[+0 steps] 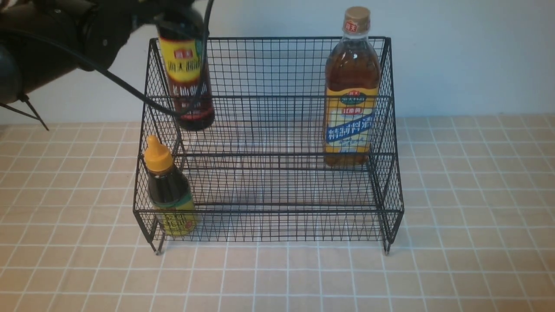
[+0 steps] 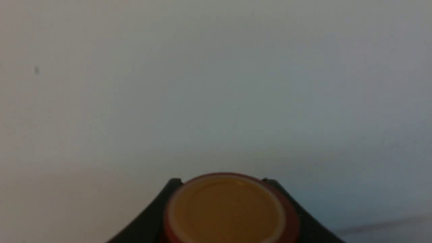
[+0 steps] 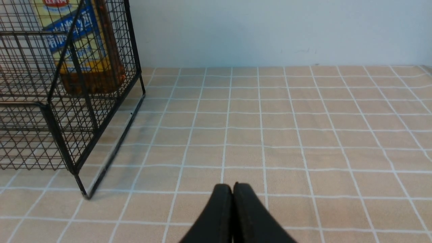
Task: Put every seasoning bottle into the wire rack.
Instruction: Use the left arm to put the condiment bottle back on the shelf
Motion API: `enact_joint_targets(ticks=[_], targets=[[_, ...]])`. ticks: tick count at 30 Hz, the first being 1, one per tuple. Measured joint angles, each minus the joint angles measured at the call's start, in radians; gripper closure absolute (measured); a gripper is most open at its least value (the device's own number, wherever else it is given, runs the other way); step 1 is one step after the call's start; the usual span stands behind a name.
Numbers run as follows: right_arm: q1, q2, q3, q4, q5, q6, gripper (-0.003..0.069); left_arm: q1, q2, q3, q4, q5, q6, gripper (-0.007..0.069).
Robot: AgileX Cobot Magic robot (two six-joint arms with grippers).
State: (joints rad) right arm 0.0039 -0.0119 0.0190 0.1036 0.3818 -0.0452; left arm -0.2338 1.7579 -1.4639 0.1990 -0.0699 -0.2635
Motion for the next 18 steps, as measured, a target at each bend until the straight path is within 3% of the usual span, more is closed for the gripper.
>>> enact_joint_targets(ticks=[7,18], targets=[[0.0,0.0,0.0,0.0,0.0,0.0,0.0673,0.0,0.052,0.008,-0.001,0.147,0.002,0.0366],[0.0,0.0,0.0,0.0,0.0,0.0,0.0673,-0.014,0.054,0.004,-0.002,0.176,0.015,0.0355]])
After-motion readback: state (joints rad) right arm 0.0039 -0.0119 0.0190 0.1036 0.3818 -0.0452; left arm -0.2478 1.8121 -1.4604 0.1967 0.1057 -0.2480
